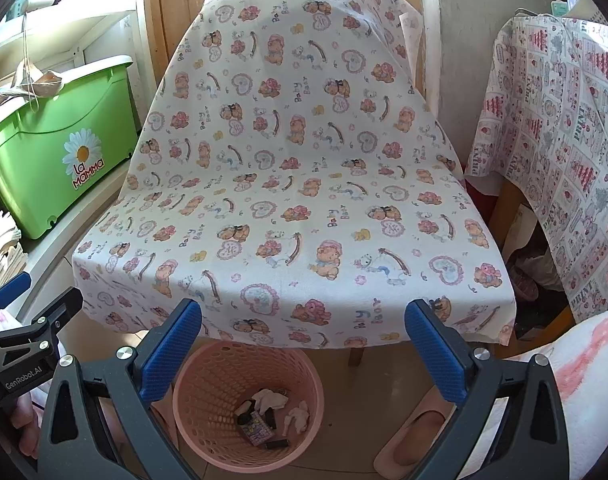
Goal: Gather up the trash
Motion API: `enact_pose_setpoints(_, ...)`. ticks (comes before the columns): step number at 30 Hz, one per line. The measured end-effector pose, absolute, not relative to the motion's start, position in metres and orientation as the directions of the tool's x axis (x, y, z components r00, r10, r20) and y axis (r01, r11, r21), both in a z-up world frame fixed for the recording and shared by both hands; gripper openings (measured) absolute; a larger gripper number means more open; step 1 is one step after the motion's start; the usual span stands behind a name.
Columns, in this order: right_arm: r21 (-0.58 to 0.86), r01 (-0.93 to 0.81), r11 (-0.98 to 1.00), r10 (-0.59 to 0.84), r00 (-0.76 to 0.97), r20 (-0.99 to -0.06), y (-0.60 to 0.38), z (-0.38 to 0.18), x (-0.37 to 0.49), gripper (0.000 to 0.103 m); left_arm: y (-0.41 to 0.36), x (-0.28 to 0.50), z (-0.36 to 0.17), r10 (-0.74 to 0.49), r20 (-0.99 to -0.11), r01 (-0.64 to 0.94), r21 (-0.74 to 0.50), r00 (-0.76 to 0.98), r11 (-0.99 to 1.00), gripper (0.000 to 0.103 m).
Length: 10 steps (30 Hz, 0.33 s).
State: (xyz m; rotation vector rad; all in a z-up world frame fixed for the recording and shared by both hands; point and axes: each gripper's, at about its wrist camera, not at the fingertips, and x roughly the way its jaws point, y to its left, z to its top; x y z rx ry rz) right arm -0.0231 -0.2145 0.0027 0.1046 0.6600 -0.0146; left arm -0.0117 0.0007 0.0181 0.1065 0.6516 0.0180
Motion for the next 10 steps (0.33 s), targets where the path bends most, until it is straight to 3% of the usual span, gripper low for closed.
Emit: enact_pose_setpoints(10,0.095,0.049,0.994,0.020,0.790,-0.613,-0.2139,0.0011,-0.0216,0.102,-0.0002,-0.0114,0.0168,0.060,-0.599,0.009,0.112,0.799,0.994,0.102)
